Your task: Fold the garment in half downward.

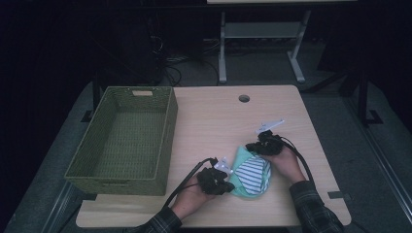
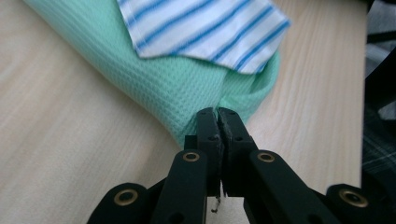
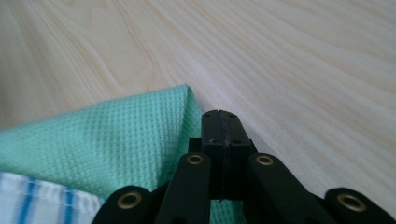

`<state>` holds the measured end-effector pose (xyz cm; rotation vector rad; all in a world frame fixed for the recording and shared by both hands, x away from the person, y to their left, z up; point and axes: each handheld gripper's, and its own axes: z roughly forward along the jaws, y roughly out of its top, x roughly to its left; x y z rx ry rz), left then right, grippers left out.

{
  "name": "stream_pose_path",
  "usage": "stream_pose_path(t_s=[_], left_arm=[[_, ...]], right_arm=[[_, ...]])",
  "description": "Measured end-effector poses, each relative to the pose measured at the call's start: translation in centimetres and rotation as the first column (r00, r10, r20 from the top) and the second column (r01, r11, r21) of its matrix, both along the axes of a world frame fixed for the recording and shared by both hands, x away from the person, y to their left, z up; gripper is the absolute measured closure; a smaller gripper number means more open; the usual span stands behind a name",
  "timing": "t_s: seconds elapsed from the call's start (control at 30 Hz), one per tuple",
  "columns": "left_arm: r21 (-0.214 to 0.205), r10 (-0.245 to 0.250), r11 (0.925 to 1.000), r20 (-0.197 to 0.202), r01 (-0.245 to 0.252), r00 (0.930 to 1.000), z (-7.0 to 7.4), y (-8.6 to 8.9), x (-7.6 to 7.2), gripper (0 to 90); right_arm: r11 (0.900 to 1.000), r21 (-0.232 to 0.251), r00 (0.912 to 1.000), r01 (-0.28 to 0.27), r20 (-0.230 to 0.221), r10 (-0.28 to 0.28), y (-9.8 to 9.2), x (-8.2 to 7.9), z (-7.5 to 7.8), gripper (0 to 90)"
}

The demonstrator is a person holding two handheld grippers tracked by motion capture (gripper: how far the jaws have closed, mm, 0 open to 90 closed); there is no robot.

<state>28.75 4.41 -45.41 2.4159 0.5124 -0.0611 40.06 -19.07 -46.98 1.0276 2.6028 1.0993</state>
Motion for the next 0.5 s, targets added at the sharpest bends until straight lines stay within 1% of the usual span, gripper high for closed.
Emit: stream_pose_path(t_s=[0.03,0.1,0.13,0.17,0.2,0.23,0.27,0.3,0.33,0.4,0.43,0.47,0.5], left_arm=[[0.009,0.001,1.0000,0.002,-0.001,1.0000,-0.2,-0.1,0.0,87.5],[0.020,0.000,0.9998,0.009,0.000,1.0000,-0.2,-0.1,0.1,88.3],[0.016,0.009,0.9998,0.010,-0.009,0.9999,-0.3,0.0,0.3,88.5],[0.033,0.007,0.9994,0.015,-0.007,0.9999,-0.2,0.1,0.5,88.6],[0.033,0.012,0.9994,0.019,-0.012,0.9998,-0.2,0.2,0.7,88.9],[0.027,0.026,0.9993,0.016,-0.026,0.9995,-0.2,0.3,0.8,89.0],[0.027,0.034,0.9990,0.022,-0.035,0.9992,-0.2,0.4,1.1,89.1],[0.043,0.033,0.9985,0.025,-0.034,0.9991,-0.1,0.7,1.4,89.1],[0.040,0.048,0.9980,0.020,-0.049,0.9986,-0.2,0.8,1.7,89.1],[0.042,0.061,0.9972,0.023,-0.062,0.9979,-0.2,1.1,2.2,89.1],[0.034,0.075,0.9965,0.026,-0.076,0.9968,-0.2,1.1,2.4,89.1],[0.050,0.075,0.9958,0.037,-0.077,0.9965,-0.1,1.3,2.6,89.1],[0.054,0.082,0.9950,0.043,-0.084,0.9957,-0.1,1.3,2.8,89.1]], right_arm=[[0.9998,0.017,0.9999,0.006,-0.011,-0.005,-0.1,0.0,0.0,89.4],[0.9999,0.013,1.0000,0.002,-0.005,-0.002,-0.2,0.1,-0.1,89.5],[1.0000,0.009,1.0000,0.002,-0.006,-0.002,-0.2,0.0,0.0,89.5],[1.0000,0.002,0.9999,0.007,-0.008,-0.007,-0.3,-0.1,0.0,89.5],[1.0000,-0.001,1.0000,0.005,-0.003,-0.005,-0.4,-0.1,0.0,89.5],[1.0000,-0.004,1.0000,0.008,-0.006,-0.008,-0.6,-0.2,0.1,89.5],[0.9999,-0.008,0.9999,0.010,-0.007,-0.011,-0.7,-0.2,0.1,89.5],[0.9998,-0.010,0.9999,0.015,-0.004,-0.015,-0.9,-0.3,0.1,89.5],[0.9997,-0.014,0.9998,0.019,-0.008,-0.019,-1.2,-0.4,0.1,89.4],[0.9993,-0.018,0.9995,0.032,-0.008,-0.032,-1.6,-0.7,0.2,89.5],[0.9990,-0.021,0.9992,0.039,-0.008,-0.039,-1.8,-0.8,0.2,89.4],[0.9989,-0.021,0.9991,0.042,-0.005,-0.042,-2.0,-1.0,0.2,89.4],[0.9987,-0.022,0.9989,0.046,-0.009,-0.046,-2.2,-1.2,0.2,89.5]])
